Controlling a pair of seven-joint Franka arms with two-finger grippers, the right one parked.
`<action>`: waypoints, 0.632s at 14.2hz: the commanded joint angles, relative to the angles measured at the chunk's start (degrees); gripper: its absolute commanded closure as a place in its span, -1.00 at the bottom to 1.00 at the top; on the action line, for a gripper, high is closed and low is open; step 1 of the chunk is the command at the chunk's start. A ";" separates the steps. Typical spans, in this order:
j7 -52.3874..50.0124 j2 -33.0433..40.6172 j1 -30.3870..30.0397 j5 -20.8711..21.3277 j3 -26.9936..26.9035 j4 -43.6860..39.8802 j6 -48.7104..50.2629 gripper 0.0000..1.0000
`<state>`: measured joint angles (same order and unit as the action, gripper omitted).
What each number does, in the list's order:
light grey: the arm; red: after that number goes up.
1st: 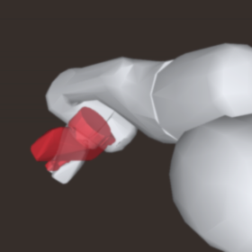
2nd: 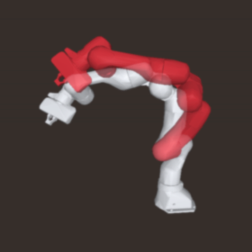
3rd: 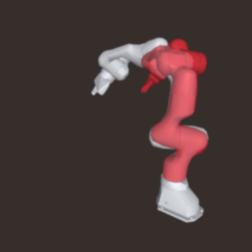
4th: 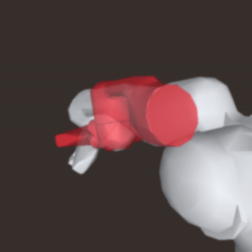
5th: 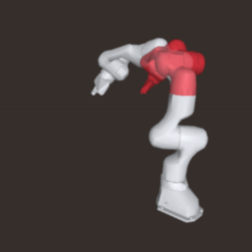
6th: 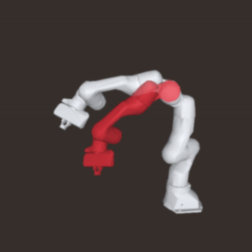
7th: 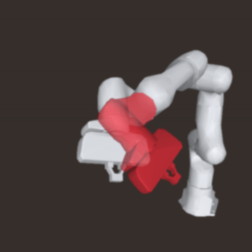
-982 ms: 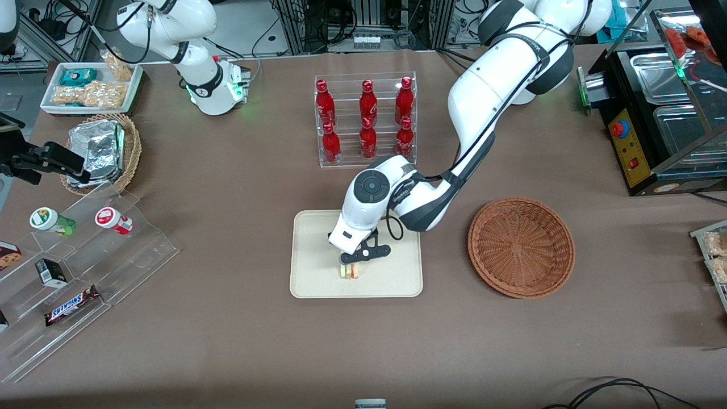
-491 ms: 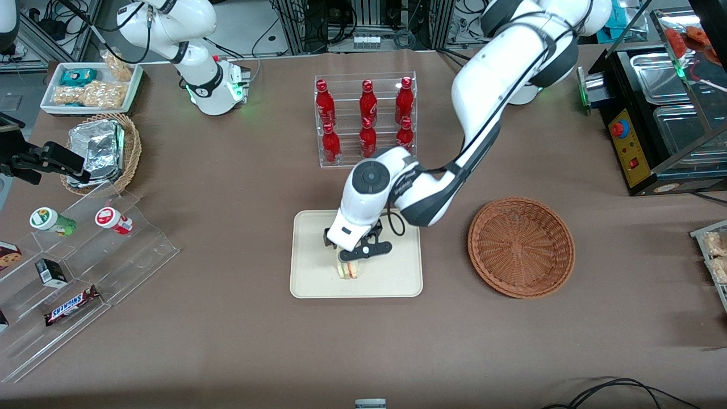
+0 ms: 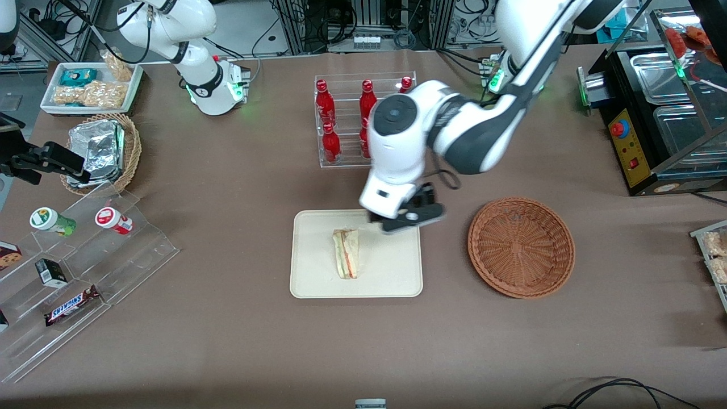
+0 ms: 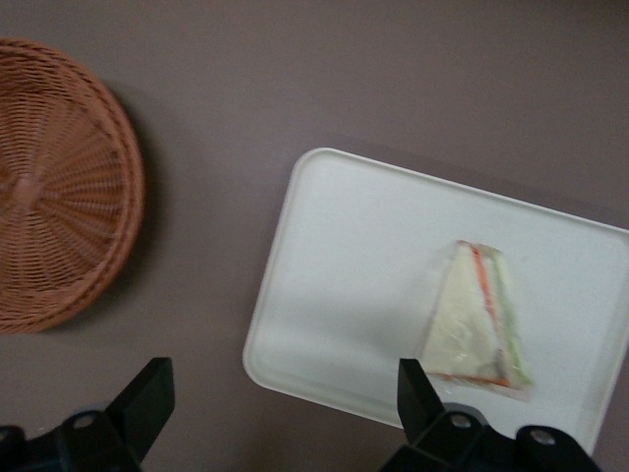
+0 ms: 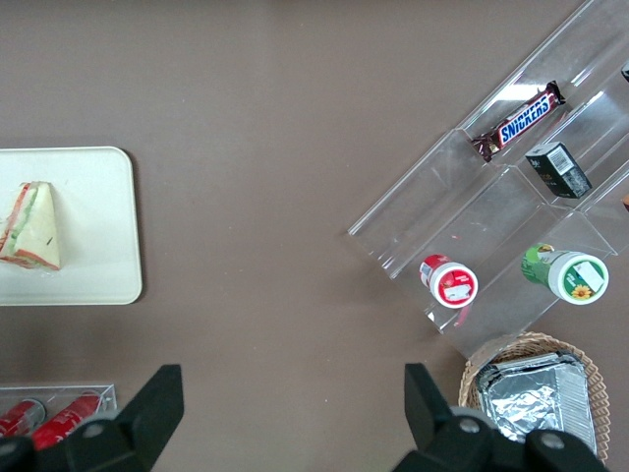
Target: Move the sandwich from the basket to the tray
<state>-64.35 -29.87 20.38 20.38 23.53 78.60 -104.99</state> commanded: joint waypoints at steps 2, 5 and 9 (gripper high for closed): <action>0.36 5.59 -8.05 0.71 0.28 10.05 -0.39 -1.00; 3.68 8.85 -11.58 0.71 0.29 13.94 -1.27 -1.00; 10.80 14.29 -18.17 -0.25 0.37 17.01 0.05 -1.00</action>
<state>-57.17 -20.82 5.51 20.46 23.43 90.91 -104.87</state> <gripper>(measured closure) 0.000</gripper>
